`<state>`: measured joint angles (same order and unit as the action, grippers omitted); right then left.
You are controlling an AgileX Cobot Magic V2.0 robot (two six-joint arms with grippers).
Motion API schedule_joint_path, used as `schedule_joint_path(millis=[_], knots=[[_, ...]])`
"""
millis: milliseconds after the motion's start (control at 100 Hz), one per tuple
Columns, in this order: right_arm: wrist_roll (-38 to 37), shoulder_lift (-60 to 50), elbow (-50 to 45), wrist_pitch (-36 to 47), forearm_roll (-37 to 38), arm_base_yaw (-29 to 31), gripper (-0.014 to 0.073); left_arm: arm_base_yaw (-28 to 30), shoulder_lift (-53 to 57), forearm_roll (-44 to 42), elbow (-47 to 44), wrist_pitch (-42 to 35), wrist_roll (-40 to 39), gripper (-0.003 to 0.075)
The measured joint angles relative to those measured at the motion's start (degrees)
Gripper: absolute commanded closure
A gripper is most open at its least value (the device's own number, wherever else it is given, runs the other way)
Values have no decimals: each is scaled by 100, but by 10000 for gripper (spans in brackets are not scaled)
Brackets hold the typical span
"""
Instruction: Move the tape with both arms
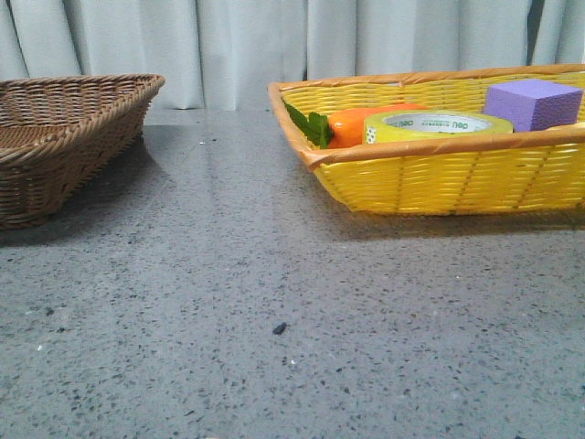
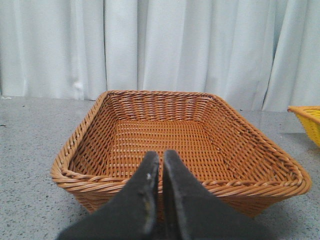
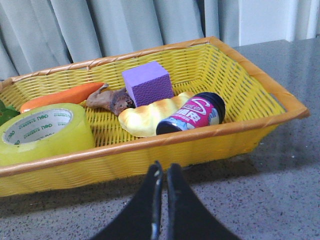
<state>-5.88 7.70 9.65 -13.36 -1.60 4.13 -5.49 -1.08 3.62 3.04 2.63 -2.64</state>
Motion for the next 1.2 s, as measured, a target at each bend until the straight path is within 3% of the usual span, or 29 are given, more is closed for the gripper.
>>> schedule_joint_path(millis=[520, 680, 970, 1200], knots=[[0, 0, 0, 0, 0, 0, 660, 0, 0, 0, 5, 133, 0, 741], [0, 91, 257, -404, 0, 0, 660, 3, -66, -48, 349, 586, 0, 741], [0, 1338, 1445, -1426, 0, 0, 660, 3, -1094, -256, 1279, 1101, 0, 741], [0, 2080, 1930, -1207, -133, 0, 660, 3, -1853, -268, 1385, 645, 0, 741]])
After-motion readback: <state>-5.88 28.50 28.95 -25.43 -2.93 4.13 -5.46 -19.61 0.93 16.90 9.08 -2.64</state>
